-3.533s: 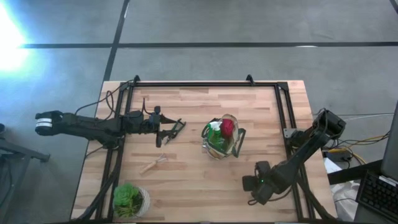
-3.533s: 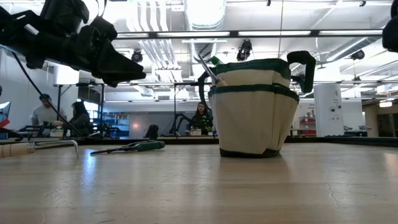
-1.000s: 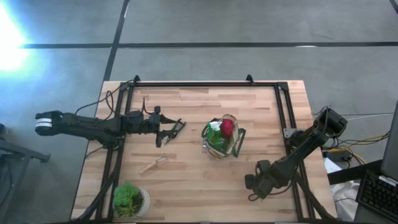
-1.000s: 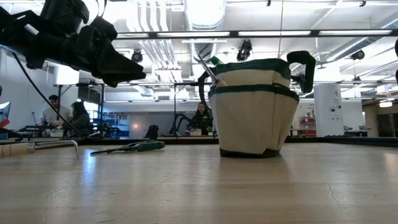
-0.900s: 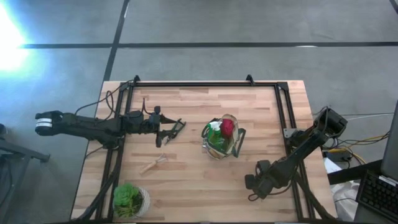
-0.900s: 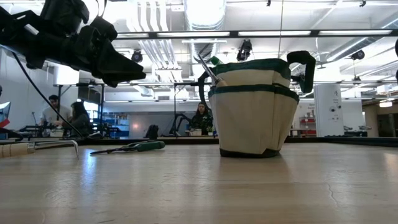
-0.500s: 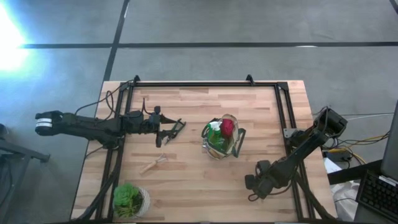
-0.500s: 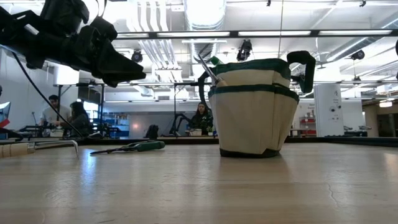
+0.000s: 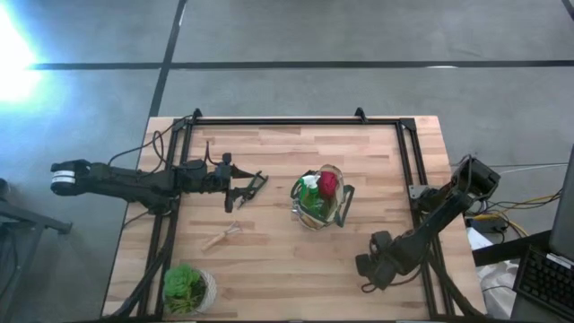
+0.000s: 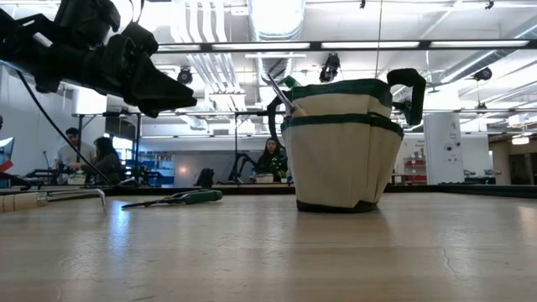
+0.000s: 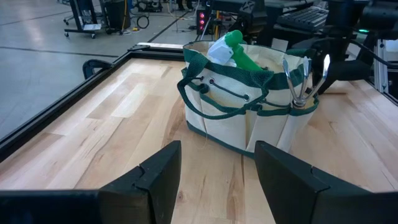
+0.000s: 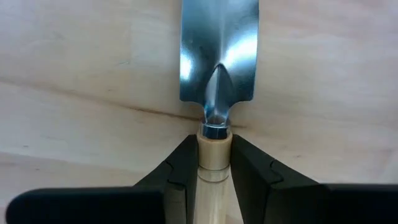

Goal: Pick & Place Garden tools in Gardening bag
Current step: Put the hand trowel into the pocket of the gardening bag

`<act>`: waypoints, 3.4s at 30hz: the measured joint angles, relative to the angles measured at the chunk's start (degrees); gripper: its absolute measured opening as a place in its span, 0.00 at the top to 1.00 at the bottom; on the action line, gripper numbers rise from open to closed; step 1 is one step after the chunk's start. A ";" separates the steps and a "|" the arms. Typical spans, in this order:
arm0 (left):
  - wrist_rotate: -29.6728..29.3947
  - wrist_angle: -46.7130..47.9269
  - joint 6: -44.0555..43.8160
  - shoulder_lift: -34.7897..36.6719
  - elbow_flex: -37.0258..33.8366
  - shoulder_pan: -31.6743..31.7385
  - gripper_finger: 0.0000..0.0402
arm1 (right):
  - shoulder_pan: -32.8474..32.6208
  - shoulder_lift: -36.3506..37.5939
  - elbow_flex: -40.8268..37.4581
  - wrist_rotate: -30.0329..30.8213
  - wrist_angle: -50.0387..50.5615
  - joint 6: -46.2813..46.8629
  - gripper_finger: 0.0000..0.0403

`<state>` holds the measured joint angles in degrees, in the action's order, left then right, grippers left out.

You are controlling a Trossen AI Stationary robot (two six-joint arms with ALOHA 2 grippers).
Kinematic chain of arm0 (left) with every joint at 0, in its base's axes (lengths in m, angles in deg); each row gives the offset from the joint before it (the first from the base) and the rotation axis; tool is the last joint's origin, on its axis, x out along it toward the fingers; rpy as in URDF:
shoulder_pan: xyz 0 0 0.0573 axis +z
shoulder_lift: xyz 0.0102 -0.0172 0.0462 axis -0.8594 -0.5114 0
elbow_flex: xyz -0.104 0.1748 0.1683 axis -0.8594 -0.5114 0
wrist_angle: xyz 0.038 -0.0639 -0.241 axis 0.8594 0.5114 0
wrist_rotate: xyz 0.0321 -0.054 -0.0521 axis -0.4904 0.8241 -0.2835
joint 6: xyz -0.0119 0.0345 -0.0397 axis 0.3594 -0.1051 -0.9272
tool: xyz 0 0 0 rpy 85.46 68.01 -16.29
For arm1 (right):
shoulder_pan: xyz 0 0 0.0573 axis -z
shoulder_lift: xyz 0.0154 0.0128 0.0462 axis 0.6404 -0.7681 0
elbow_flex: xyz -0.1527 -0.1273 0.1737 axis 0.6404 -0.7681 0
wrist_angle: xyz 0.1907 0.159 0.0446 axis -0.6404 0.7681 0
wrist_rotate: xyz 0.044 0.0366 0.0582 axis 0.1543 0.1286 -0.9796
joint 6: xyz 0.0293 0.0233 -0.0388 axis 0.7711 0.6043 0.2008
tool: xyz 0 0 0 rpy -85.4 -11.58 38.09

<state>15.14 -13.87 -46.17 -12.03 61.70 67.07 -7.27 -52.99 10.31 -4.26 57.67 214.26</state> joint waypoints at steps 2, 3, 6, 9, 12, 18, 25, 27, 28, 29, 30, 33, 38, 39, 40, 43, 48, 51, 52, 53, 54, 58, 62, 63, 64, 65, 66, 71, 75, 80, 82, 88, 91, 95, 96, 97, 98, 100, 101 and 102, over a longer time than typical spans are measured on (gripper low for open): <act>0.00 0.00 -0.01 -0.01 0.00 0.01 0.49 | -0.73 -0.09 0.95 0.57 2.79 -0.04 0.83; 0.00 0.00 0.00 -0.01 0.00 0.00 0.49 | -1.11 -0.11 1.34 1.28 4.39 -0.20 0.83; 0.00 0.00 0.00 0.01 0.00 0.01 0.49 | -1.90 -0.27 2.91 4.38 8.69 -0.94 0.83; 0.00 0.00 -0.01 -0.01 0.00 -0.01 0.49 | -1.95 -0.12 4.60 6.16 12.68 -2.93 0.83; 0.00 0.00 0.01 -0.01 0.00 0.00 0.49 | -1.95 0.02 6.18 9.16 16.64 -4.83 0.83; 0.00 0.00 0.00 -0.01 0.00 0.00 0.49 | -1.95 1.70 8.82 15.22 24.48 -7.92 0.83; 0.00 0.00 -0.01 0.02 0.00 0.01 0.49 | -1.93 6.57 9.98 24.46 31.44 -12.03 0.83; 0.00 0.00 0.02 0.02 0.00 0.01 0.49 | -1.92 8.34 9.98 28.39 31.53 -13.92 0.83; 0.00 0.00 -0.01 0.02 0.00 -0.01 0.49 | -1.94 9.23 9.98 30.65 31.51 -15.08 0.83; 0.00 -0.01 0.00 0.02 0.00 0.00 0.49 | -1.92 10.11 9.98 33.21 31.46 -16.31 0.83; 0.00 -0.01 0.00 0.02 0.00 -0.01 0.49 | -1.92 11.10 9.98 35.82 31.41 -17.67 0.83; 0.00 -0.02 -0.01 0.02 0.00 -0.01 0.49 | -1.92 13.48 9.97 42.45 30.73 -22.13 0.83; 0.00 0.00 -0.01 0.02 0.00 0.01 0.49 | -2.03 16.56 9.96 52.18 28.87 -30.89 0.83; 0.00 0.00 -0.01 0.00 0.00 0.00 0.49 | -2.06 16.91 9.96 53.90 28.68 -32.04 0.83; 0.00 -0.01 0.00 0.02 0.00 0.00 0.49 | -2.06 17.25 9.96 55.55 28.65 -33.33 0.83; 0.00 -0.02 -0.01 0.02 0.00 0.00 0.49 | -2.03 17.82 9.96 60.70 28.64 -36.75 0.83; 0.00 0.00 0.01 0.00 0.00 0.00 0.49 | -2.33 17.46 9.64 67.82 28.59 -40.47 0.83; 0.00 -0.02 0.00 0.02 0.00 0.00 0.49 | -2.79 17.21 9.09 70.13 28.56 -41.11 0.83; 0.00 0.00 -0.01 0.02 0.00 -0.01 0.49 | -2.85 17.21 8.84 70.50 28.51 -41.19 0.83; 0.00 0.00 -0.01 0.02 0.00 -0.01 0.49 | -2.98 17.30 8.47 70.66 28.55 -41.20 0.83; 0.00 -0.01 -0.01 0.02 0.00 0.00 0.49 | -3.06 17.56 7.99 70.73 28.54 -41.21 0.83; 0.00 -0.01 -0.01 0.02 0.00 0.00 0.49 | -3.04 19.55 5.95 71.66 28.62 -41.07 0.83; 0.00 0.00 -0.01 0.02 0.00 -0.01 0.49 | -3.26 23.68 3.54 73.14 28.65 -41.07 0.83; 0.00 0.00 0.02 0.02 0.00 0.01 0.49 | -3.39 25.15 2.94 73.87 28.60 -41.13 0.83; 0.00 0.00 0.00 0.02 0.00 -0.01 0.49 | -3.64 26.76 2.22 74.76 28.60 -41.12 0.83; 0.00 -0.02 0.01 0.02 0.00 -0.01 0.49 | -3.88 28.40 1.49 75.40 28.58 -41.14 0.83; 0.00 -0.01 0.01 0.02 0.00 -0.01 0.49 | -4.27 29.98 0.70 76.18 28.54 -41.21 0.83; 0.00 0.00 -0.01 0.02 0.00 0.01 0.49 | -6.59 37.93 -3.94 81.39 24.17 -45.98 0.83; 0.00 0.00 0.00 0.02 0.00 0.01 0.49 | -7.91 42.34 -7.15 84.11 14.18 -54.52 0.83; 0.00 -0.01 -0.01 0.02 0.00 0.00 0.49 | -8.20 43.30 -9.49 81.41 -10.71 -81.59 0.83; 0.00 -0.02 0.00 0.02 0.00 0.01 0.49 | -8.12 43.00 -10.08 79.24 -22.33 -95.06 0.83; 0.00 0.00 0.01 0.02 0.00 0.01 0.49 | -6.26 44.21 -11.51 71.87 -41.57 -119.20 0.83; 0.00 0.00 0.01 0.02 0.00 0.01 0.49 | -3.38 45.33 -11.59 66.44 -42.80 -121.92 0.83; 0.00 -0.01 0.00 0.02 0.00 0.01 0.49 | 2.59 46.41 -11.59 58.00 -43.18 -123.89 0.83; 0.00 0.00 0.00 0.02 0.00 0.01 0.49 | 4.36 46.53 -11.59 55.62 -43.57 -124.40 0.83; 0.00 -0.01 0.01 0.02 0.00 0.01 0.49 | 6.20 46.54 -11.59 52.97 -44.12 -125.11 0.83; 0.00 -0.02 0.00 0.02 0.00 0.01 0.49 | 8.05 46.51 -11.69 50.15 -44.98 -126.04 0.83; 0.00 -0.02 -0.01 0.02 0.00 0.01 0.49 | 11.80 46.50 -11.86 43.76 -46.44 -128.09 0.83; 0.00 0.00 0.00 0.02 0.00 0.01 0.49 | 13.76 46.50 -12.03 40.75 -47.70 -129.14 0.83; 0.00 0.00 -0.01 0.02 0.00 0.01 0.49 | 15.62 46.51 -12.28 37.87 -49.13 -130.07 0.83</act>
<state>15.14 -13.87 -46.17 -12.01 61.70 67.08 8.35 -6.48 -1.97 33.61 8.53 84.19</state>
